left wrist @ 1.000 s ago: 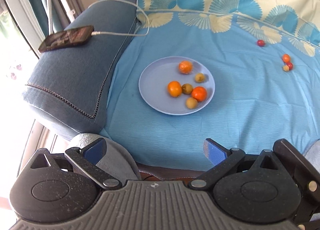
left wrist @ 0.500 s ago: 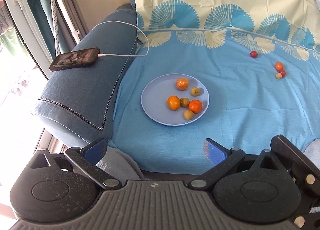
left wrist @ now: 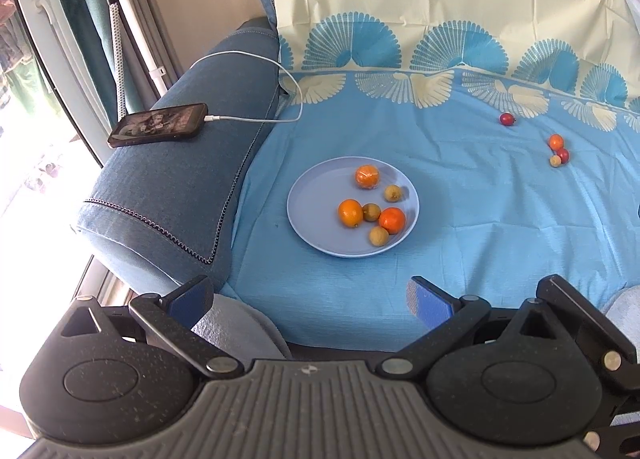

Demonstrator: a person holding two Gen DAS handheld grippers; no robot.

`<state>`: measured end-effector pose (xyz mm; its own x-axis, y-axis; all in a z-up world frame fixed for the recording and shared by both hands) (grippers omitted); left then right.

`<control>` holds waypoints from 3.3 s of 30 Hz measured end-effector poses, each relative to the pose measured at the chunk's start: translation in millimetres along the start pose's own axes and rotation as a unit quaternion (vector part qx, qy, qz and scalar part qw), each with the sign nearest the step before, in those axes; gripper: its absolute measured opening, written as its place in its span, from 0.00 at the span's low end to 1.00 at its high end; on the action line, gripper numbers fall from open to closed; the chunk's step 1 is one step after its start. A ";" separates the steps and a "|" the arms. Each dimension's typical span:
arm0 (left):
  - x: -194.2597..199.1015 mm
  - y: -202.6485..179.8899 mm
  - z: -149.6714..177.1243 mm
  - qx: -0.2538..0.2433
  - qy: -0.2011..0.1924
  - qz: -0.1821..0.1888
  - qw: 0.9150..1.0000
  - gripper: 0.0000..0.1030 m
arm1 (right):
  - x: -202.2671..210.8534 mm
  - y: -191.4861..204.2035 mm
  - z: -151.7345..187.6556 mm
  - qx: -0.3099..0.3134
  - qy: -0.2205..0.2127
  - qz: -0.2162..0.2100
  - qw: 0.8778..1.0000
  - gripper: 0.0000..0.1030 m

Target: Organize fruits

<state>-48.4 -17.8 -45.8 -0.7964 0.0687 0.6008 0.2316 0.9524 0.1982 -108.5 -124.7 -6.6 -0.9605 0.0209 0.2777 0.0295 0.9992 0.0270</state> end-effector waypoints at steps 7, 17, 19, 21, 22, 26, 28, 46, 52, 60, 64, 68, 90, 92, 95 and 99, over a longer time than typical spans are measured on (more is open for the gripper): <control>-1.4 0.5 0.8 0.001 0.003 0.000 1.000 1.00 | -2.8 -0.4 0.6 0.002 0.004 0.000 1.000 0.99; -15.0 0.4 3.0 0.004 0.018 0.001 1.000 1.00 | -13.1 -1.0 8.4 -0.003 0.025 -0.008 1.000 0.99; -19.8 -2.4 2.4 0.000 0.021 0.004 1.000 1.00 | -16.7 -3.1 11.5 -0.006 0.031 -0.007 0.999 0.99; -25.8 -6.7 1.1 -0.005 0.025 0.006 1.000 1.00 | -19.7 -6.4 14.9 -0.011 0.035 -0.003 0.999 0.99; -29.5 -8.9 0.2 -0.007 0.028 0.009 1.000 1.00 | -21.2 -9.0 16.7 -0.014 0.036 0.000 0.999 0.99; -46.4 -22.6 -4.4 -0.016 0.043 0.017 0.999 1.00 | -29.5 -25.7 25.2 -0.040 0.044 0.018 0.998 0.99; -56.2 -31.2 -8.4 -0.021 0.050 0.020 0.998 1.00 | -34.6 -37.2 30.2 -0.055 0.048 0.032 0.997 0.99; -214.1 -191.1 -119.4 -0.060 0.027 0.084 0.994 1.00 | -154.6 -298.5 113.2 -0.138 0.067 0.309 0.939 0.99; -305.6 -267.9 -153.8 -0.073 0.020 0.121 0.990 1.00 | -235.0 -387.7 160.2 -0.131 0.105 0.345 0.924 0.99; -410.4 -356.2 -169.0 -0.116 0.010 0.169 0.979 1.00 | -302.7 -400.0 203.5 -0.075 0.131 0.265 0.952 0.99; -435.6 -389.1 -171.5 -0.132 0.009 0.195 0.972 1.00 | -314.0 -394.1 199.6 -0.053 0.122 0.245 0.960 0.99; -450.8 -416.0 -165.9 -0.157 0.031 0.230 0.960 1.00 | -312.4 -399.1 200.6 -0.074 0.121 0.240 0.960 0.99; -258.4 -259.3 -133.8 -0.028 0.083 0.210 0.974 0.35 | -202.9 -400.8 153.8 -0.168 0.073 0.358 0.915 0.30; -228.2 -235.8 -128.3 -0.027 0.081 0.208 0.974 0.35 | -172.0 -368.1 136.3 -0.175 0.061 0.321 0.929 0.30; -185.8 -204.6 -119.6 -0.034 0.066 0.201 0.977 0.35 | -130.3 -312.3 118.3 -0.174 0.064 0.263 0.947 0.30; -137.2 -166.5 -103.2 -0.029 0.058 0.190 0.980 0.35 | -84.9 -234.8 91.8 -0.174 0.070 0.182 0.965 0.30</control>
<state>80.0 -216.5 -81.2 -0.5783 0.3768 0.7236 0.5329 0.8460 -0.0145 -59.3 -357.9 -124.7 -0.8231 0.3388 0.4557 0.4723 0.8540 0.2183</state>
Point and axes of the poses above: each gripper's, at about its wrist camera, not at the fingertips, and x roughly against the way its jaws point, y to its left, z to its underside, the point moved 7 cm from there along -x, roughly the way its jaws point, and after that the axes turned 12 degrees about -y, right-handed, at the moved point
